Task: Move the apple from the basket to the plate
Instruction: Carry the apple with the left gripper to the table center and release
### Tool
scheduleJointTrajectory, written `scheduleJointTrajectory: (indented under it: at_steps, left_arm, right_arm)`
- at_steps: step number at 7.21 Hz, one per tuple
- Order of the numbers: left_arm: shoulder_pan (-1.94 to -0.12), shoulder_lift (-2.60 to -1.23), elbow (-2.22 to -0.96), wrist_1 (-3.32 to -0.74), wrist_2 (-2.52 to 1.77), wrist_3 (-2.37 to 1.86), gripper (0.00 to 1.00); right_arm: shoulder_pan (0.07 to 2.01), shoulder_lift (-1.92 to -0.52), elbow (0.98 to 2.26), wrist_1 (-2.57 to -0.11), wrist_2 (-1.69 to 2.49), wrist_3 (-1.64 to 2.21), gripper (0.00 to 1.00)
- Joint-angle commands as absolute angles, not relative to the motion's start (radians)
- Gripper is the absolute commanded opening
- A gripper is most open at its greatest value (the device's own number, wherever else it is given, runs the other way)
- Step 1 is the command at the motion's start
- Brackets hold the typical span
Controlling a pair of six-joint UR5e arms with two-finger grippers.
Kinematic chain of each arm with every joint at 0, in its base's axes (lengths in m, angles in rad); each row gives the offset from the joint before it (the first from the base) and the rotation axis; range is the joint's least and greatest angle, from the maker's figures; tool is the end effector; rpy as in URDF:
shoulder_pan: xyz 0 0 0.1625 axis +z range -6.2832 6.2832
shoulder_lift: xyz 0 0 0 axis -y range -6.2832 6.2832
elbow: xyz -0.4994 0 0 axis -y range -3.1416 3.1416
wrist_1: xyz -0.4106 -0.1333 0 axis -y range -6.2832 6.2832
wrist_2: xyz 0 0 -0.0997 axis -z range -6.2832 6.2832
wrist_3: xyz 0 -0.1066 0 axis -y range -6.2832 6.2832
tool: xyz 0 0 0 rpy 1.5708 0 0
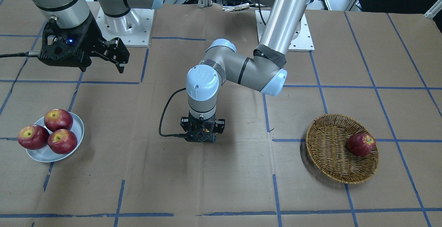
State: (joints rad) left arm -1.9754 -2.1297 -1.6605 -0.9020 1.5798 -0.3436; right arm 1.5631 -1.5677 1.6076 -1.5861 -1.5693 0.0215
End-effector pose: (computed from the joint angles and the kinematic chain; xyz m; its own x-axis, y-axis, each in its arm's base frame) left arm -0.3948 -0.5857 0.2333 -0.9981 0.0609 -0.0017 0.0609 0.9979 -0.0220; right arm 0.1295 -0.5099 0.5365 -0.9996 0.0292 -0.0010 0.0292 0.9993 0.0246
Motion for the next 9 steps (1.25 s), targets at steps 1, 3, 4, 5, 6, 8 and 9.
scheduleJointTrajectory:
  at_steps: [1, 3, 4, 5, 6, 8, 9]
  left_arm:
    - [-1.976, -2.129, -1.661, -0.902, 1.566, -0.344, 0.5]
    - [-1.976, -2.131, -1.663, -0.903, 1.568, -0.344, 0.64]
    - [-1.976, -2.131, -1.663, -0.904, 1.568, -0.344, 0.9]
    - [-1.976, -2.128, -1.663, -0.904, 1.569, -0.341, 0.98]
    - [-1.973, -2.103, -1.661, -0.904, 1.569, -0.333, 0.99]
    - [-1.948, -2.009, -1.622, -0.999, 1.572, -0.318, 0.99]
    - [-1.889, -1.92, -1.621, -1.106, 1.572, -0.222, 0.99]
  right_arm:
    - [1.563, -1.568, 1.608, -1.586, -1.569, 0.021, 1.0]
    - [1.563, -1.568, 1.608, -1.586, -1.569, 0.021, 1.0]
    - [1.563, -1.568, 1.608, -1.586, -1.569, 0.021, 1.0]
    - [1.563, -1.568, 1.608, -1.586, -1.568, 0.021, 1.0]
    - [1.563, -1.568, 1.608, -1.586, -1.568, 0.021, 1.0]
    - [1.563, -1.568, 1.608, -1.586, -1.568, 0.023, 1.0]
    - [1.563, -1.568, 1.608, -1.586, -1.568, 0.023, 1.0]
